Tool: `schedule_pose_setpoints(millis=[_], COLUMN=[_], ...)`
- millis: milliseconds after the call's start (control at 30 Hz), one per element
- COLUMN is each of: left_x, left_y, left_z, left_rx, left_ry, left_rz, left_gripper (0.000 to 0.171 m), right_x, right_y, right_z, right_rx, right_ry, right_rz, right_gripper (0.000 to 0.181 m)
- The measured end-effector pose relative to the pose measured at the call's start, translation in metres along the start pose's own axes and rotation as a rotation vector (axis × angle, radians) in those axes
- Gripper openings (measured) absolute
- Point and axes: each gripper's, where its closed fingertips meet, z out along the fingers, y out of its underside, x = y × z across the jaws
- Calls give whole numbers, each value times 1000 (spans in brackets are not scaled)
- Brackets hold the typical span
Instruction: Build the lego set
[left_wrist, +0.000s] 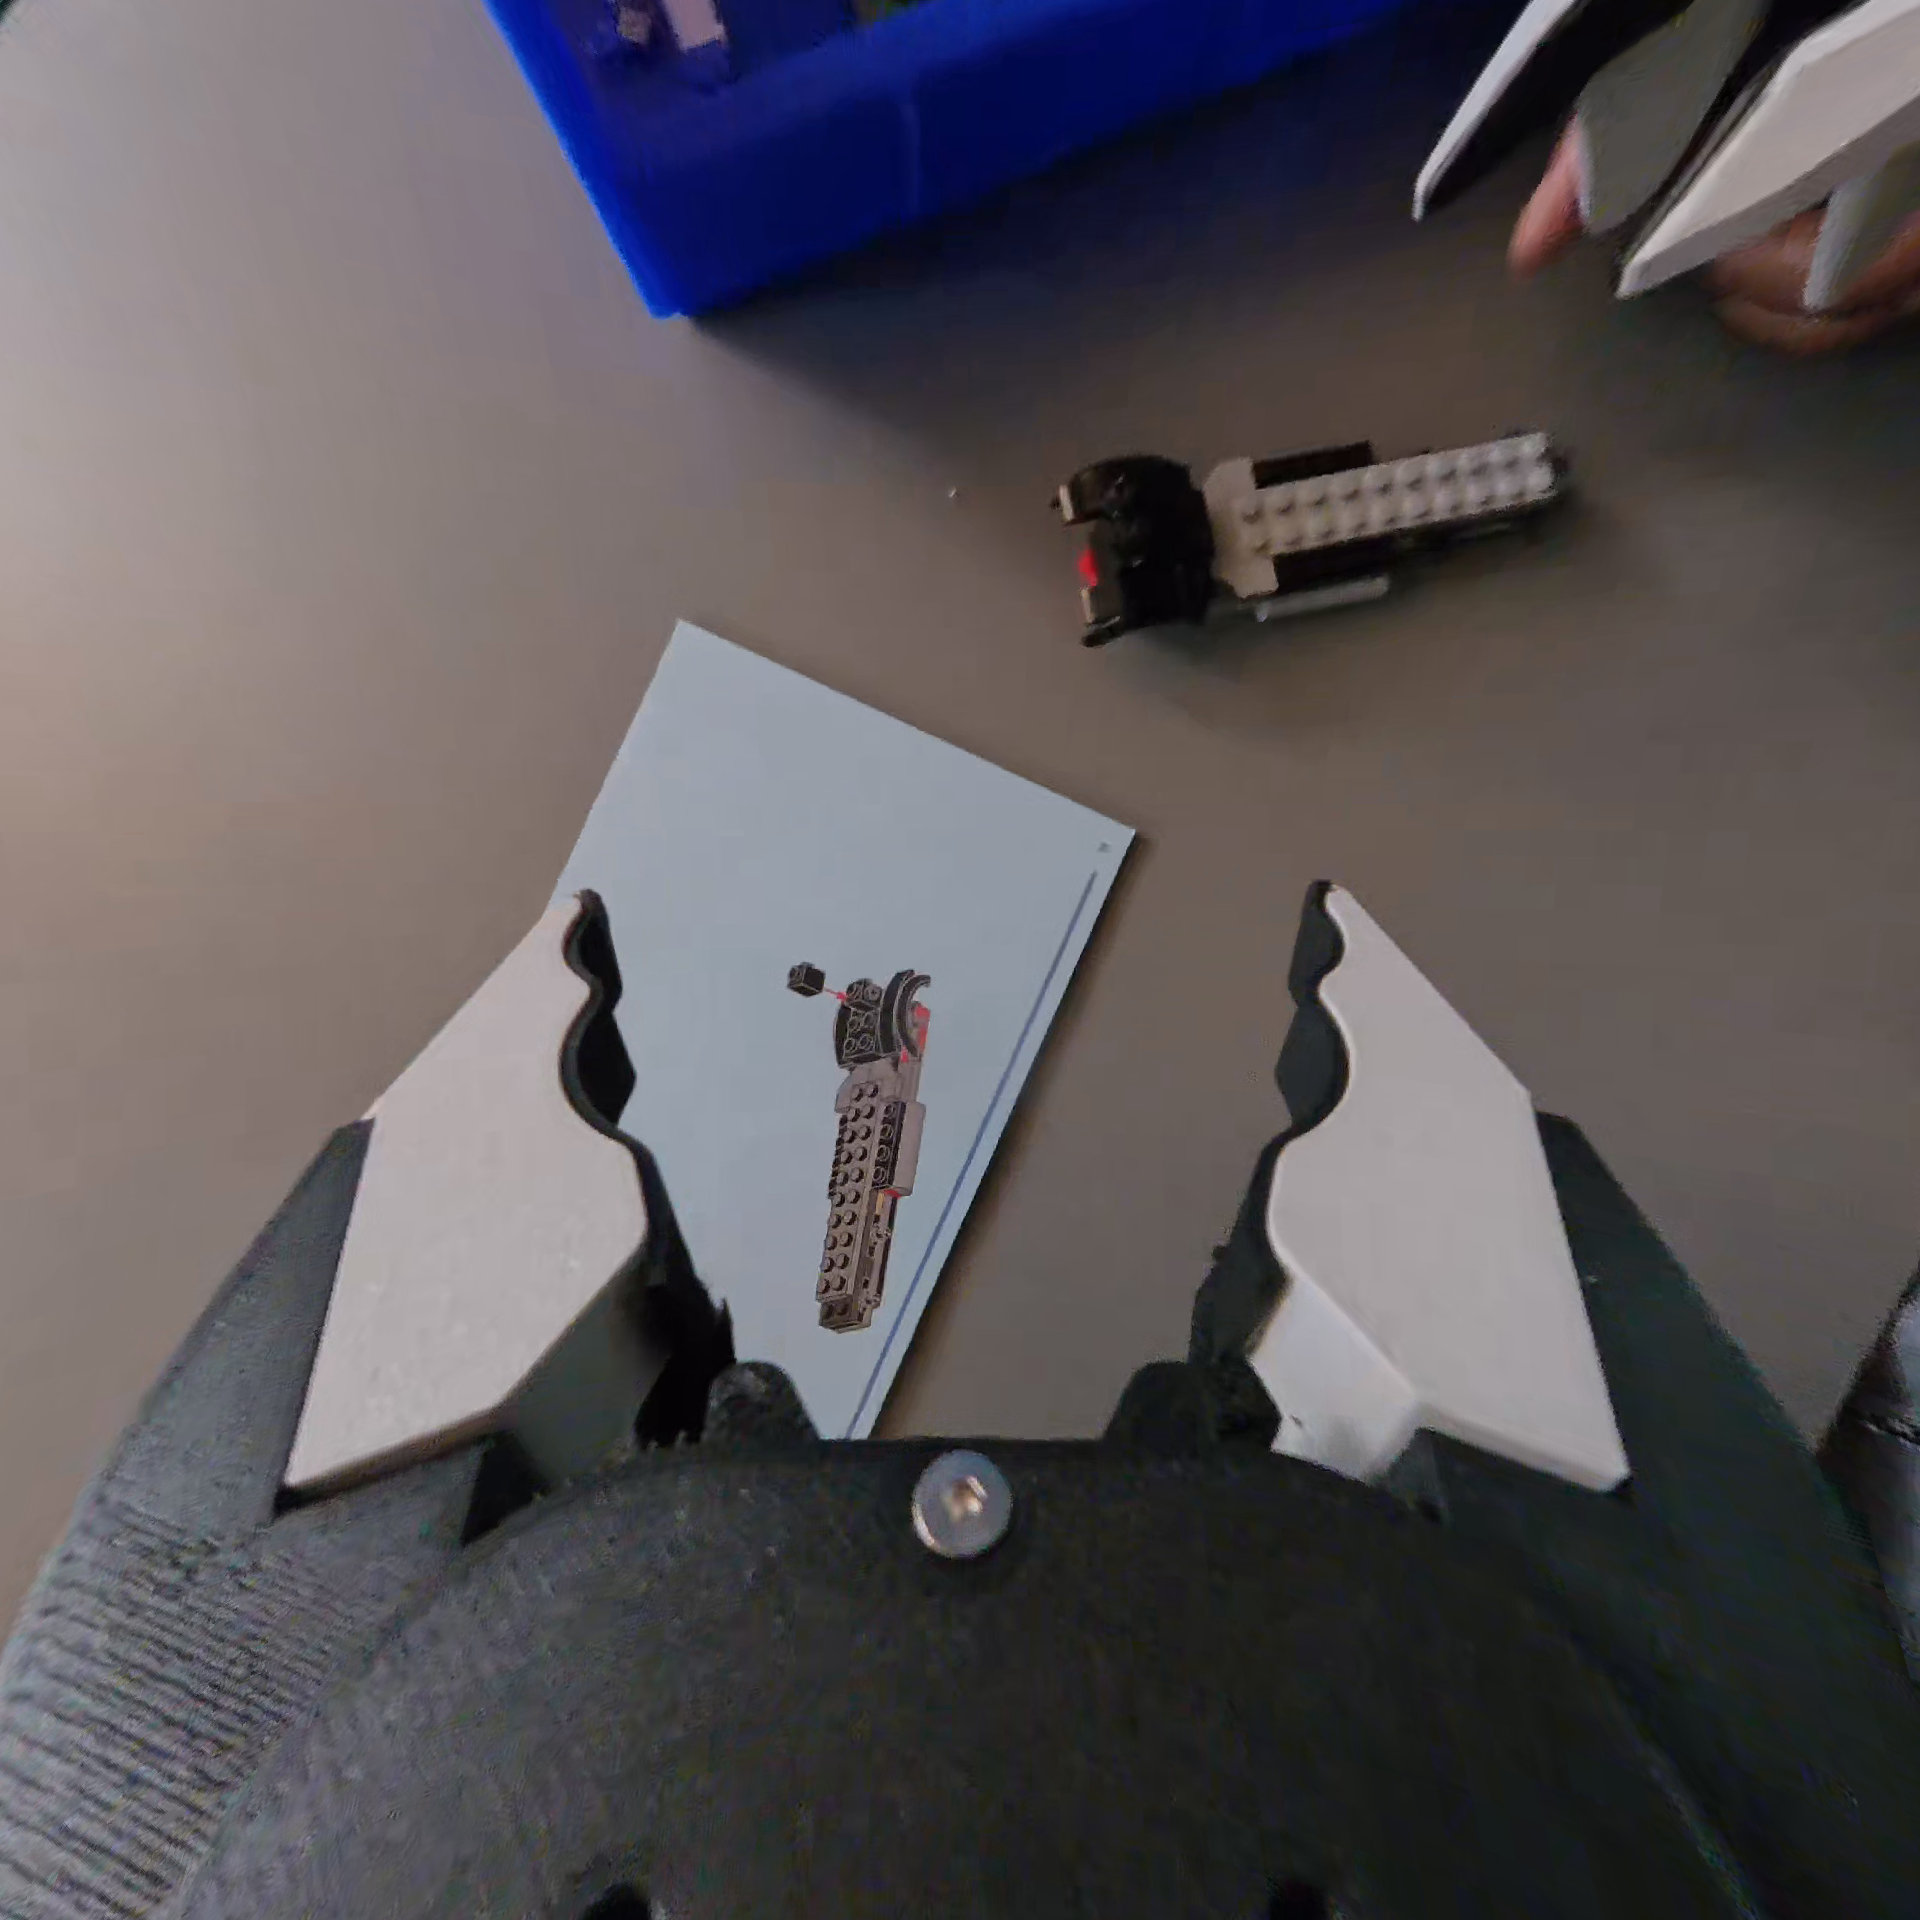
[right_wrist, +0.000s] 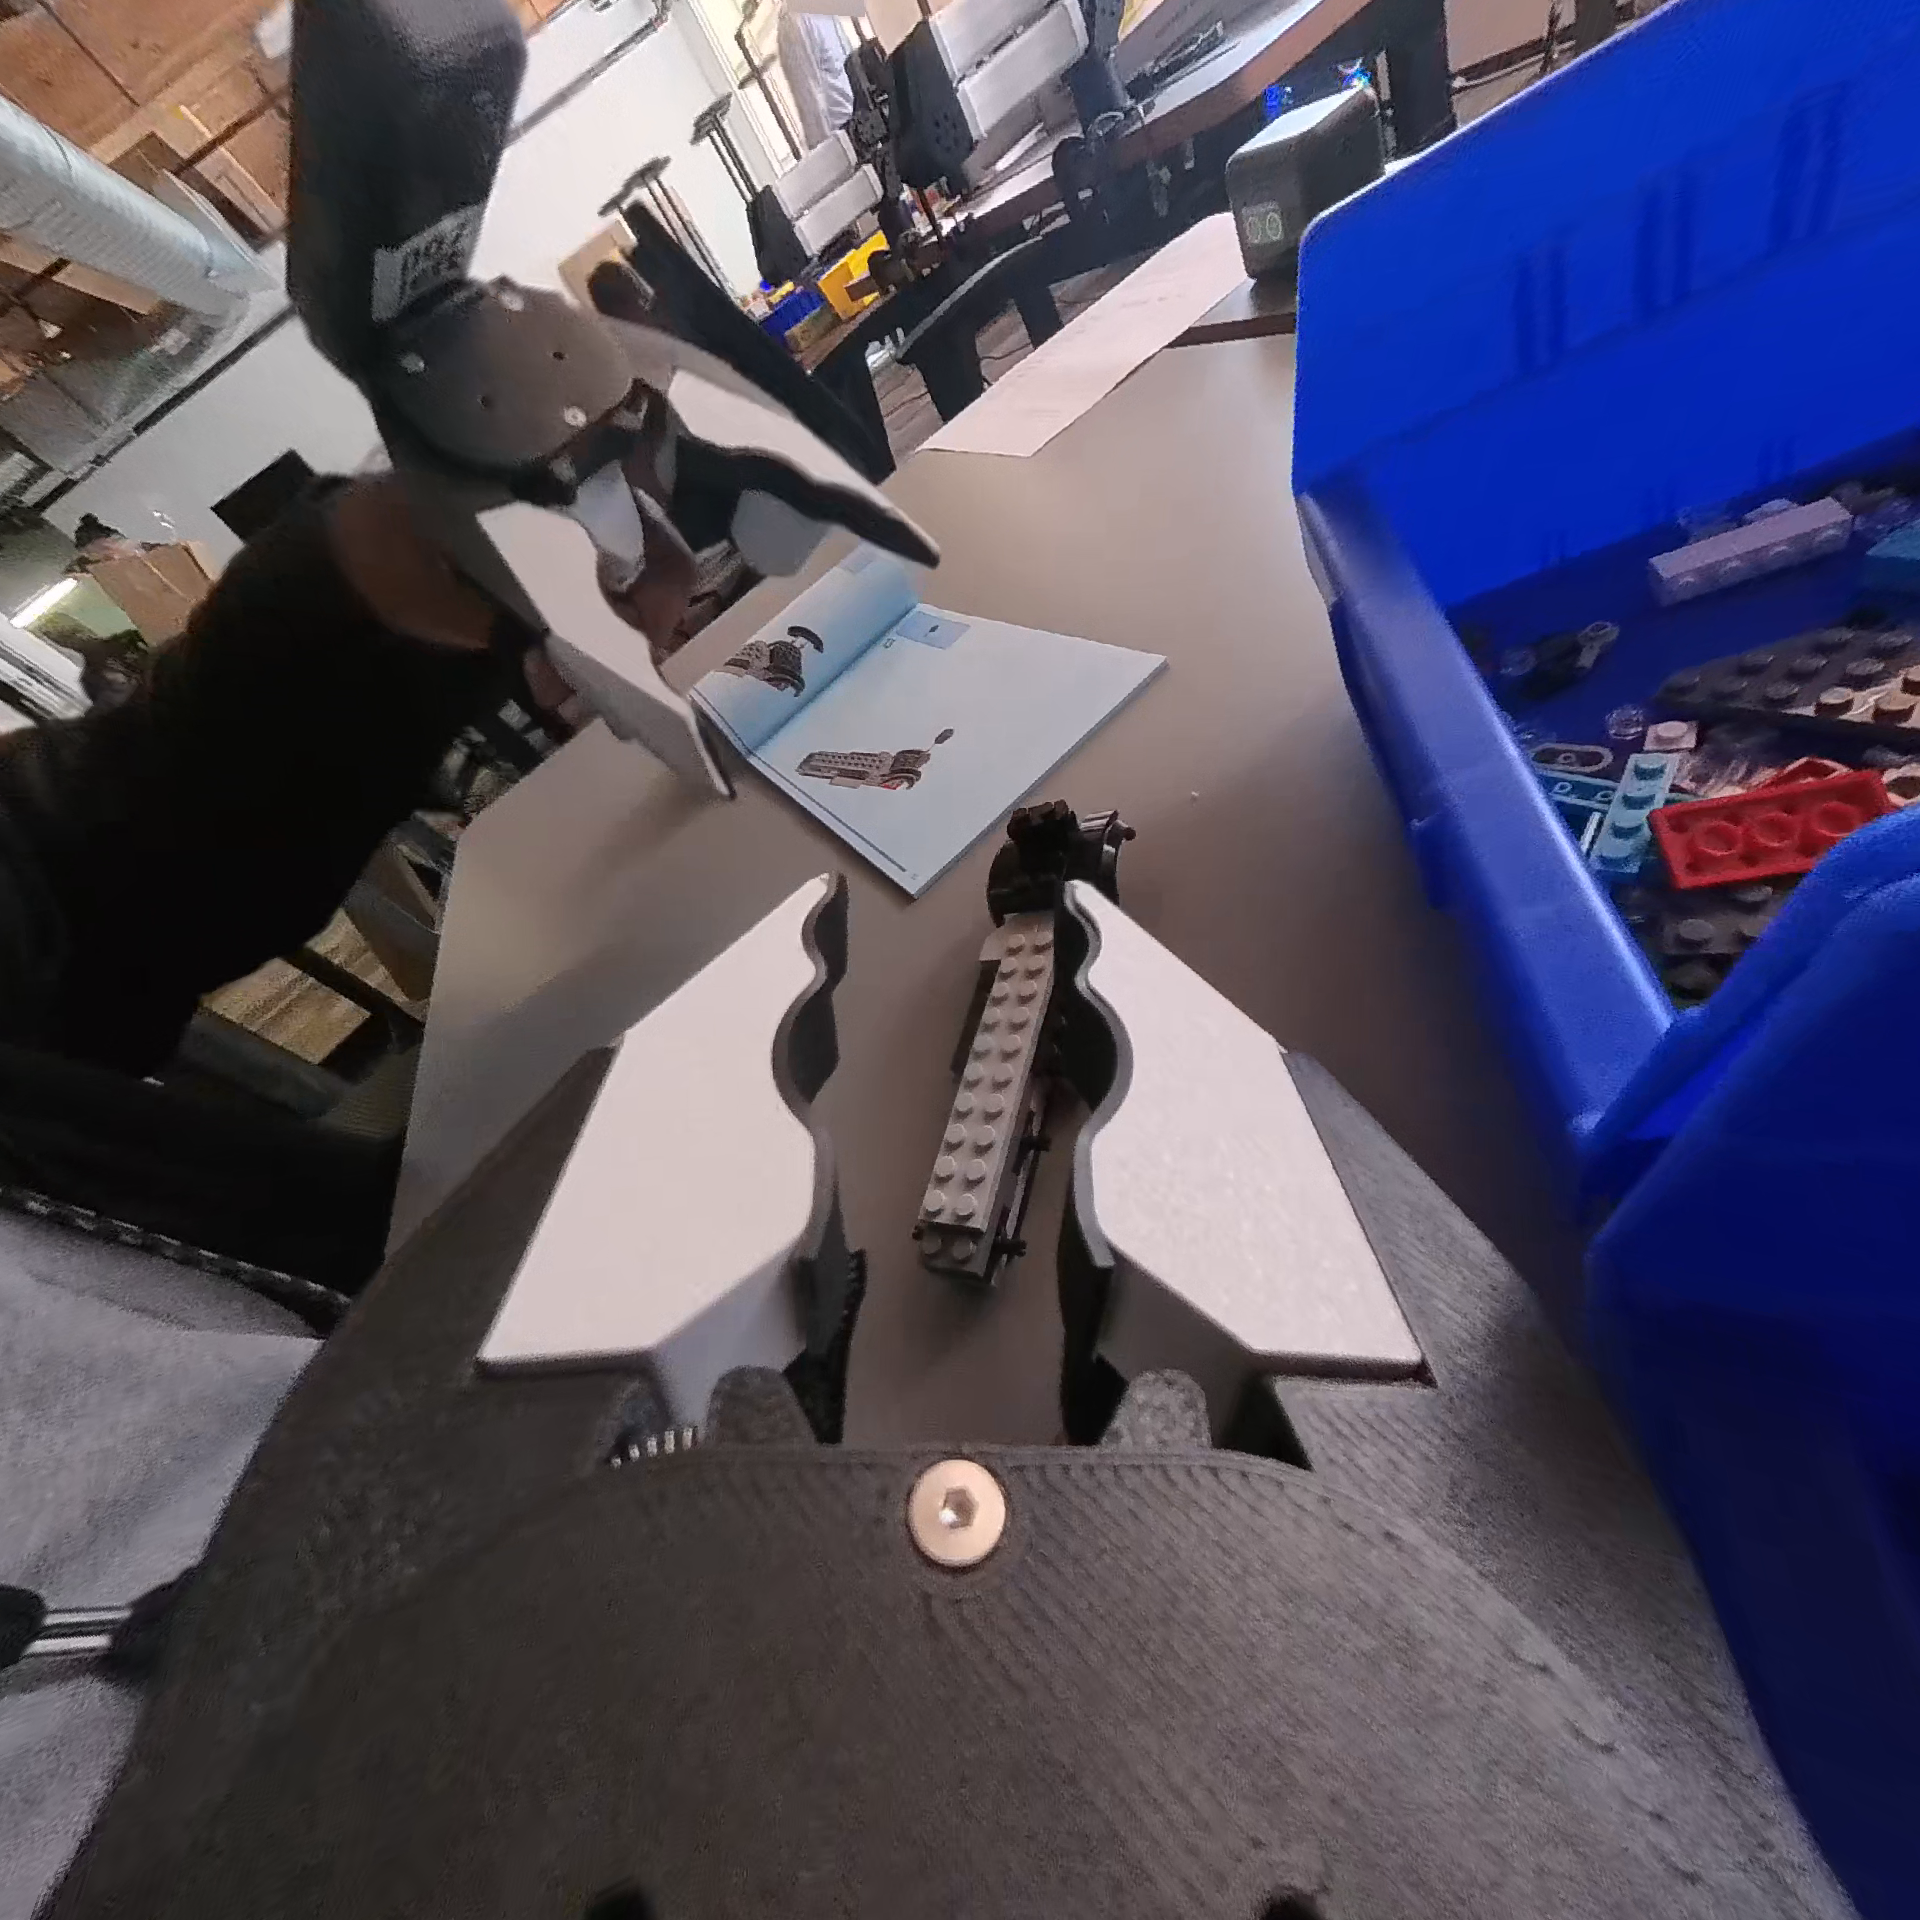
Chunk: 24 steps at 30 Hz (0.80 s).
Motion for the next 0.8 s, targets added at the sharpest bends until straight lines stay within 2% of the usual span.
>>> schedule_pose_setpoints(millis=[100, 200, 300, 567, 800], left_x=[-9, -15, -18, -20, -17], left_y=[-4, -13, -16, -12, -11], left_z=[5, 25, 47, 72, 70], left_rx=[-77, -141, -174, -200, -189], left_ry=[11, 65, 146, 155, 165], left_rz=[78, 161, 142, 168, 167], left_gripper=[128, 129, 129, 127, 120], right_x=[-1, -1, -2, -2, -1], right_y=[1, 2, 1, 1, 1], right_z=[1, 1, 1, 0, 0], right_rx=[-8, -13, -11, -12, -9], right_ry=[-15, -24, -28, -46, -52], right_rz=[12, 16, 18, 38, 53], right_gripper=[42, 42, 42, 42, 42])
